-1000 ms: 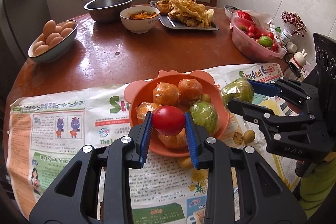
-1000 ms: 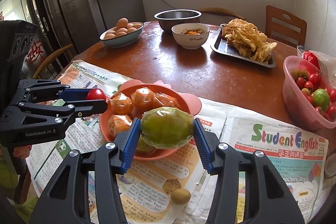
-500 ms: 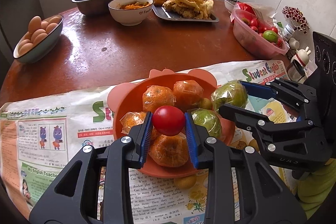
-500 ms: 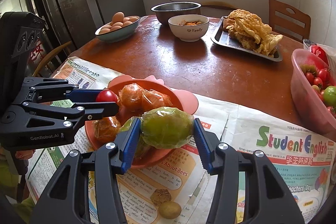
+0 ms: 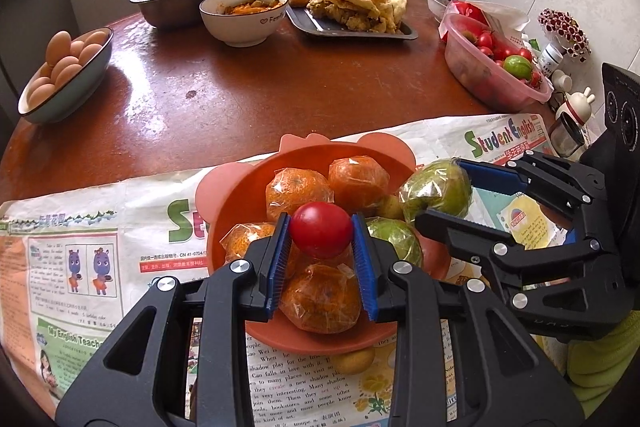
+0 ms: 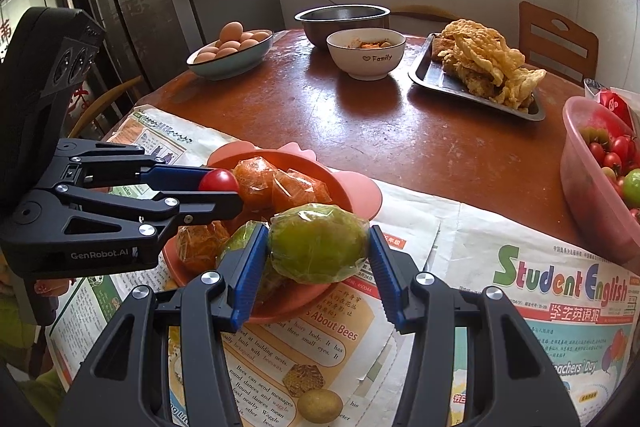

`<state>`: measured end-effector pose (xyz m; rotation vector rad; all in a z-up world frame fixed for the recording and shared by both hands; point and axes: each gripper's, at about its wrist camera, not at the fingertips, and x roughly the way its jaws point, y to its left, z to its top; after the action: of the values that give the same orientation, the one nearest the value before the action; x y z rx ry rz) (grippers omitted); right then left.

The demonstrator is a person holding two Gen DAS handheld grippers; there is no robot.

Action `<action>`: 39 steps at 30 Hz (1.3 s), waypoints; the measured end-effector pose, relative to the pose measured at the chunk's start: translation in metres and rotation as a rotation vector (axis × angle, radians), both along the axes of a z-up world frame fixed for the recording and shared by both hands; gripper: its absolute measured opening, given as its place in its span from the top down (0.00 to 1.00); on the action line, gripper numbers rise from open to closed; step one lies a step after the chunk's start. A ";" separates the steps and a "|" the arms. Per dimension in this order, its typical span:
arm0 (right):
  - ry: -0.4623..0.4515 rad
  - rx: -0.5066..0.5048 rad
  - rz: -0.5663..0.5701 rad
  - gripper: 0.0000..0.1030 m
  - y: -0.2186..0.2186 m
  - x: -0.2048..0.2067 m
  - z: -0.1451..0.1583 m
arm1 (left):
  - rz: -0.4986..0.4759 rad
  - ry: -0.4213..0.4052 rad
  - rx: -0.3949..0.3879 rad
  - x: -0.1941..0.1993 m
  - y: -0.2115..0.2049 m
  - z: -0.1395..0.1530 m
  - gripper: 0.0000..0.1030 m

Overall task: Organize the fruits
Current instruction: 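Lift and carry the green fruit and the tomato over the orange plate with both tools, then lower the green fruit and tomato into the plate and open both tools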

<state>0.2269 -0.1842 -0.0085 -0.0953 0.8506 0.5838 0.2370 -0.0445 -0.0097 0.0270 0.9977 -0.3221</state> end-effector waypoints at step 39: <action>0.001 -0.022 -0.017 0.39 -0.008 -0.013 0.002 | -0.006 0.013 -0.017 0.006 -0.003 -0.006 0.74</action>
<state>0.2140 -0.1922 -0.0067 -0.1075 0.8580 0.5586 0.2432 -0.0471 -0.0158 0.0128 1.0083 -0.3364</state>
